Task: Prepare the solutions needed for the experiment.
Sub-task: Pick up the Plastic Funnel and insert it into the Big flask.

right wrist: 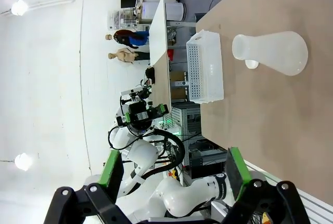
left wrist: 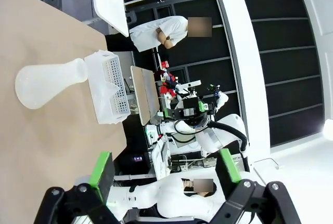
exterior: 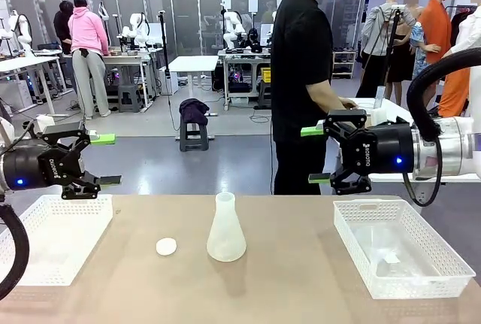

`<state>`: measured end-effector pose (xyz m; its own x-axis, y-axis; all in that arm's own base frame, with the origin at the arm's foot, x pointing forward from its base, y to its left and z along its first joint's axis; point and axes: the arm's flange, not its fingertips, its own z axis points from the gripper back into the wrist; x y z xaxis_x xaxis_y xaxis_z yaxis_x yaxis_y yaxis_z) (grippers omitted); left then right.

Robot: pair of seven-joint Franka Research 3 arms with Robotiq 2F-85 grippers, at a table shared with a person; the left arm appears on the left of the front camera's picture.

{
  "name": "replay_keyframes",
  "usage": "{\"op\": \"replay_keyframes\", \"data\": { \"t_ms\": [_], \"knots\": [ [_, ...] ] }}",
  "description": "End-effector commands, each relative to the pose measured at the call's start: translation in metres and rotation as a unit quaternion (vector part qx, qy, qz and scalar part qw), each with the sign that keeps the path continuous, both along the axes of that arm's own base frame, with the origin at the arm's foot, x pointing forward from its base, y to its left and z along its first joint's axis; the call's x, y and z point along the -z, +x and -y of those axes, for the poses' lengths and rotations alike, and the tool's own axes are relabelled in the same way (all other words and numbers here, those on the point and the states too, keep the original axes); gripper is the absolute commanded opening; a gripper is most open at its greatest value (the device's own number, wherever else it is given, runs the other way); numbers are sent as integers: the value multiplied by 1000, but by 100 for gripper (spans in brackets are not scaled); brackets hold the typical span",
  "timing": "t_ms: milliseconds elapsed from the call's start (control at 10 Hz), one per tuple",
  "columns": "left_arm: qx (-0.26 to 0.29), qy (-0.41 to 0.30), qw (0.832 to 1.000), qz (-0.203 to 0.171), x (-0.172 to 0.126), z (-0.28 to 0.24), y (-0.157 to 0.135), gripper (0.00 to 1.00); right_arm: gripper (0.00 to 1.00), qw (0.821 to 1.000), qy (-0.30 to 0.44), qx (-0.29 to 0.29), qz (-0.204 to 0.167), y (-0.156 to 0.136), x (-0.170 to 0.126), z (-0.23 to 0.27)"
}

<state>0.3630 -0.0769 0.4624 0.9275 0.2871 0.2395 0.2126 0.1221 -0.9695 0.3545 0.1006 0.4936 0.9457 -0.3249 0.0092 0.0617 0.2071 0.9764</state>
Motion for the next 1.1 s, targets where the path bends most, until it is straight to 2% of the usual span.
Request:
{"op": "replay_keyframes", "data": {
  "t_ms": [0, 400, 500, 600, 800, 900, 1000],
  "knots": [
    [2, -9, 1000, 0, -1, 3, -1, 100, 100, 1000, 8, 3, -1, 0, -1, -3],
    [2, -9, 1000, 0, -1, 3, -1, 100, 100, 1000, -1, 1, 0, 0, 0, 0],
    [2, -9, 1000, 0, -1, 3, -1, 100, 100, 999, -50, -9, 12, 6, 1, 10],
    [2, -9, 1000, 0, -1, 3, -1, 100, 100, 992, -113, -46, 23, 15, 3, 22],
    [2, -9, 1000, 0, -1, 3, -1, 100, 100, 965, -228, -121, 49, 38, 6, 47],
    [2, -9, 1000, 0, -1, 3, -1, 100, 100, 951, -261, -152, 64, 51, 6, 57],
    [2, -9, 1000, 0, -1, 3, -1, 100, 100, 931, -323, -148, 84, 69, 8, 67]
  ]
}}
